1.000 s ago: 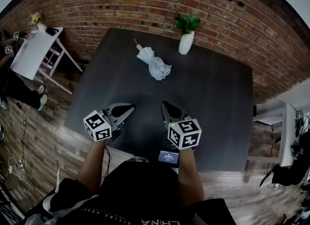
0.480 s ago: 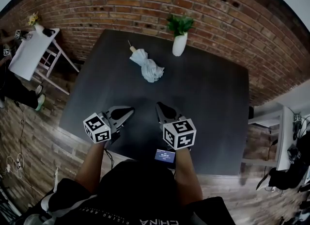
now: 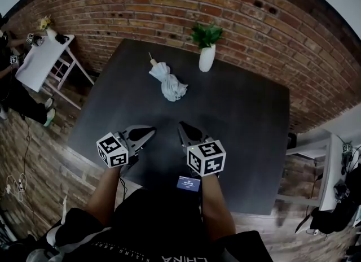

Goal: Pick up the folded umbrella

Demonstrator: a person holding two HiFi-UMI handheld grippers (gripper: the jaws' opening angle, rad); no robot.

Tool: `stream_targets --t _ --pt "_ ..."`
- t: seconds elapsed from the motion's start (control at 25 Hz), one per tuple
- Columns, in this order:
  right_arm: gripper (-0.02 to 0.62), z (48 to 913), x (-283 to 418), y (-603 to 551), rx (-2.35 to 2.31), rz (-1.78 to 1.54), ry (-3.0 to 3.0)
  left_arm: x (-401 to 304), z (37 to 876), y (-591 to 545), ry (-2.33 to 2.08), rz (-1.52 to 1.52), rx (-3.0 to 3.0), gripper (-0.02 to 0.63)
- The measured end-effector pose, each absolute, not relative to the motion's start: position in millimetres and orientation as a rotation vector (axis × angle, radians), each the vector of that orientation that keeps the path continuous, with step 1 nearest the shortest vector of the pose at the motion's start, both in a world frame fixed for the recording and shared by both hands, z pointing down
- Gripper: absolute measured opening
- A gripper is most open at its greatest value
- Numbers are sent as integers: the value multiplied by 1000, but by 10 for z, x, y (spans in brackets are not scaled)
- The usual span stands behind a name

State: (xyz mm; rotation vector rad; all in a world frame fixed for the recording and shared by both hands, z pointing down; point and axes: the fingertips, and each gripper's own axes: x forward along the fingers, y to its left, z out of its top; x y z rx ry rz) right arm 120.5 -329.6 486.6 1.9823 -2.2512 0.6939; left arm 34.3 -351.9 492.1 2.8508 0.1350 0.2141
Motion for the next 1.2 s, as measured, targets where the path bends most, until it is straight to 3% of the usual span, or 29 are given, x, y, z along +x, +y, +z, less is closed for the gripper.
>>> stream_targets --t 0.48,0.84,1.12,1.2 --pt "14 4916 1265 -3611 1768 763 -2385 558 4777 -3779 94 214 2876 2" --pt "12 4847 1909 -4312 2085 722 -2126 840 4763 -4395 143 209 2879 2" --pt "15 5015 1828 -4915 1805 788 -2173 1038 4959 -4913 146 207 2835 2" --pt "74 5096 1849 -5097 1761 804 -2164 1101 5036 -5051 137 198 2813 2"
